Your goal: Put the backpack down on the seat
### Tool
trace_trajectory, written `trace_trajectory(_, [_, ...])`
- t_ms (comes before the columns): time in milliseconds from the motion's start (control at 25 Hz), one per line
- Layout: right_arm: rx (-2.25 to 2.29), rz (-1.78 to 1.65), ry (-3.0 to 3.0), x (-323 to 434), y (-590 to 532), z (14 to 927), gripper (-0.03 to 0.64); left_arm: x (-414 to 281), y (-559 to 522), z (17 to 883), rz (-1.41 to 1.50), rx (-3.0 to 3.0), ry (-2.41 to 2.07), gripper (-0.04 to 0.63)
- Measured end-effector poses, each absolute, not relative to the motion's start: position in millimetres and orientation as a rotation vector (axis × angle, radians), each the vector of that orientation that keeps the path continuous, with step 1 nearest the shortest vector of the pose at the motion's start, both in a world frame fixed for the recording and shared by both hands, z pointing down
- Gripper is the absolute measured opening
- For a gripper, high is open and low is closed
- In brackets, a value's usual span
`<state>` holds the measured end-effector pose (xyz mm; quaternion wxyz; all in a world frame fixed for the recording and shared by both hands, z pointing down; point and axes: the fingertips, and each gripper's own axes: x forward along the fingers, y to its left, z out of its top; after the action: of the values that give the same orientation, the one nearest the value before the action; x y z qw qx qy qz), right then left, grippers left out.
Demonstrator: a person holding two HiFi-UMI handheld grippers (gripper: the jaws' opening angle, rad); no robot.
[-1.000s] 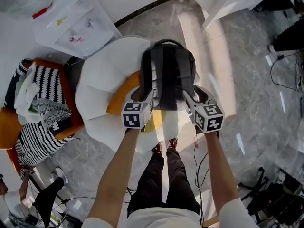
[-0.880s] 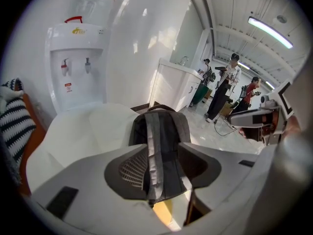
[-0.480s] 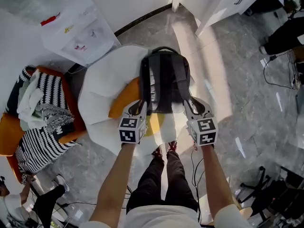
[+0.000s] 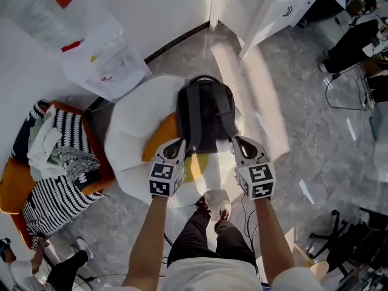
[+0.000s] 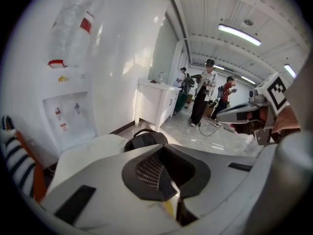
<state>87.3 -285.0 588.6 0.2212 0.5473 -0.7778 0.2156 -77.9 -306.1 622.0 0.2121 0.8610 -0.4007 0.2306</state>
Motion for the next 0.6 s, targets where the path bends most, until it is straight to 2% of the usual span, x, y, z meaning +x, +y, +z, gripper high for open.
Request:
trace_trajectory(160, [1.517, 0.568, -2.217, 83.6, -279.5, 546.1, 0.003, -67.7, -302.0, 580.3, 0.691, 2.534, -1.045, -0.006])
trace_trajectory(600, [1.462, 0.306, -2.395, 83.8, -246.9, 418.3, 0.003, -52.1, -263.5, 464.8, 0.523, 2.670, -1.159, -0.005])
